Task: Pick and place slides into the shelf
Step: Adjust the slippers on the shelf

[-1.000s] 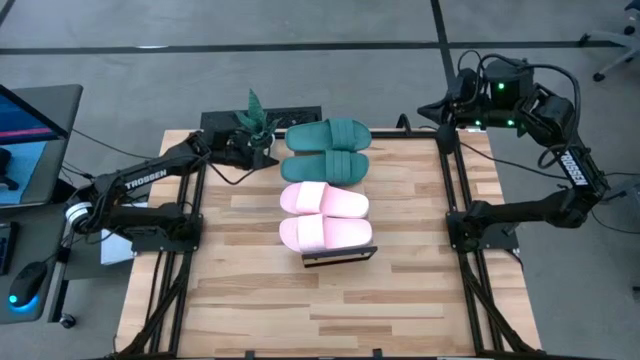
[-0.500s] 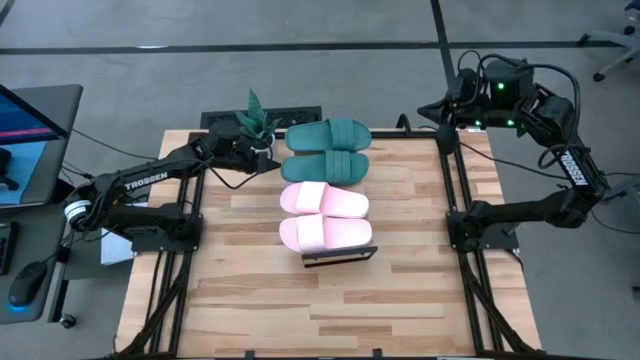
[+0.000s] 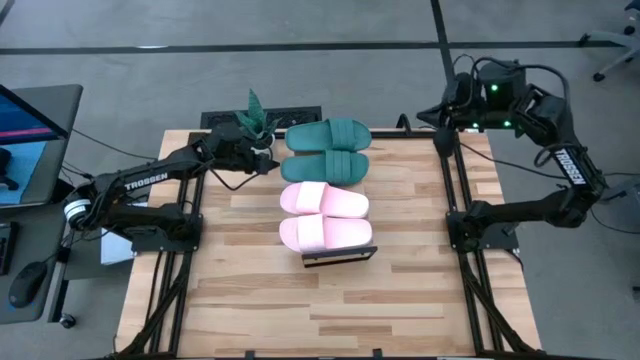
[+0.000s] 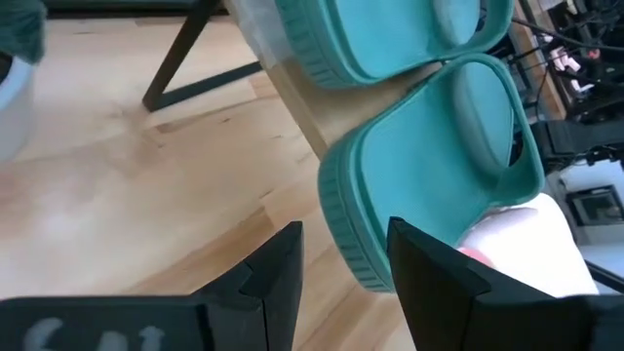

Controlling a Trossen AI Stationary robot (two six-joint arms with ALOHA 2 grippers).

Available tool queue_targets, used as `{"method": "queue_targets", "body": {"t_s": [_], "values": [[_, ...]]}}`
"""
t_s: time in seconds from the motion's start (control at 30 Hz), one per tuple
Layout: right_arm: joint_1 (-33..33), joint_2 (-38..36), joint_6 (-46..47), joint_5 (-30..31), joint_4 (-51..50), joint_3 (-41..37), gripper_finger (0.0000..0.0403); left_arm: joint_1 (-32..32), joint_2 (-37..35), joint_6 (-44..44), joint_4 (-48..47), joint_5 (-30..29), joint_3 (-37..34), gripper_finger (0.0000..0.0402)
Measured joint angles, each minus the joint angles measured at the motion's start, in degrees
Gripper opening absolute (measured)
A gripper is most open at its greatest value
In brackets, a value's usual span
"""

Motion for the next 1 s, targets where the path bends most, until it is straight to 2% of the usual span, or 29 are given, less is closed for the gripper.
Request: {"method": "queue_targets", "body": {"t_s": [0.13,0.27,0.47,0.73,0.87,1.0], "values": [[0.0,-0.74,2.18,-0.36,2.27,-5.95,0.0,-0.02,0.0,0.54,0.88,-0.53,0.0,0.014],[-0.02,-3.69,6.21,-0.83,10.63,-16.47,0.0,0.0,0.0,0.99,0.87,-0.6,0.0,0.014],[-3.58,-10.71,17.93,-5.39,28.8,-33.92,0.0,0.02,0.0,2.52,0.84,-0.6,0.0,0.014],[-8.5,-16.19,35.41,-11.24,45.52,-53.6,0.0,1.14,-0.41,6.41,0.71,-0.47,-0.02,0.014],[-8.18,-16.52,43.21,-12.45,54.85,-60.05,0.0,4.39,-3.75,7.8,0.75,-0.02,-0.03,0.014],[-7.05,-17.51,45.46,-12.45,61.41,-63.94,0.0,7.75,-12.42,13.5,2.97,1.79,-0.07,0.014]]}}
